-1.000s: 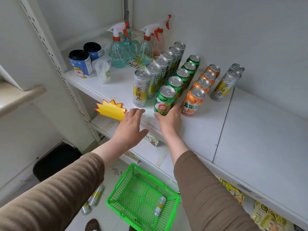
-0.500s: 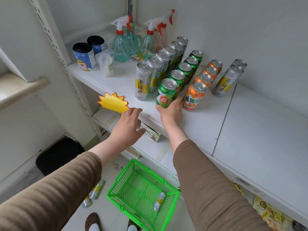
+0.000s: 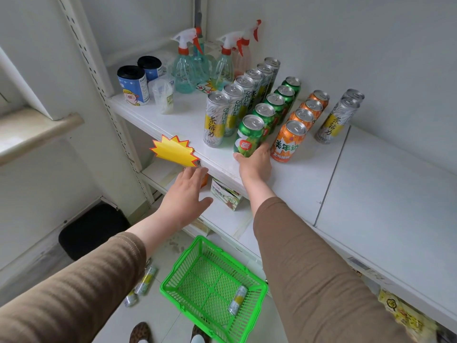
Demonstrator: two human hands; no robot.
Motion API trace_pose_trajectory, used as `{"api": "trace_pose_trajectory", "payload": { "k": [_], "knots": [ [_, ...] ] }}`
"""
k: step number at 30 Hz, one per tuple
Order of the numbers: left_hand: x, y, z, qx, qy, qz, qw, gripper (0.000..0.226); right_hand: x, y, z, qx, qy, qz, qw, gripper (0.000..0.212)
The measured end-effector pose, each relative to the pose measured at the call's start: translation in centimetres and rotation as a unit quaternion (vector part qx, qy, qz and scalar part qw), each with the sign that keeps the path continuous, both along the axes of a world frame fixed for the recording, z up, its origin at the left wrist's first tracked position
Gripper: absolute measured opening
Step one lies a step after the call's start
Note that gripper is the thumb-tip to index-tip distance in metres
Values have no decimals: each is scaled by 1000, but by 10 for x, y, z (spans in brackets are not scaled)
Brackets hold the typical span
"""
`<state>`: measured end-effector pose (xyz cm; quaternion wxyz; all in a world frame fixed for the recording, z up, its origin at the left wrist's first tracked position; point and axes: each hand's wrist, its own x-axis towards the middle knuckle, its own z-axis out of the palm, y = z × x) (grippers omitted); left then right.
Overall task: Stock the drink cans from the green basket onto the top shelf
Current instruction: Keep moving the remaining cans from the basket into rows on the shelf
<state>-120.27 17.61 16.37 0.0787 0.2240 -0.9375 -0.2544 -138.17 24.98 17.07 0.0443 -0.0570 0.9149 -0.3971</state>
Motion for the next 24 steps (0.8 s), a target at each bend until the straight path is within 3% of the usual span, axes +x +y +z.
{"api": "trace_pose_trajectory", "payload": {
  "k": [15,20,24],
  "knots": [
    [5,1,-2,-2,2,-3,1000,71,4,11,-3,-40,10,23,999,74],
    [8,4,-11,9,-1,-10,1000,72,34,38,-11,-64,62,78,993,68],
    [19,12,-31,27,-12,-16,999,73,77,70,-33,23,190,161,968,62]
  ]
}}
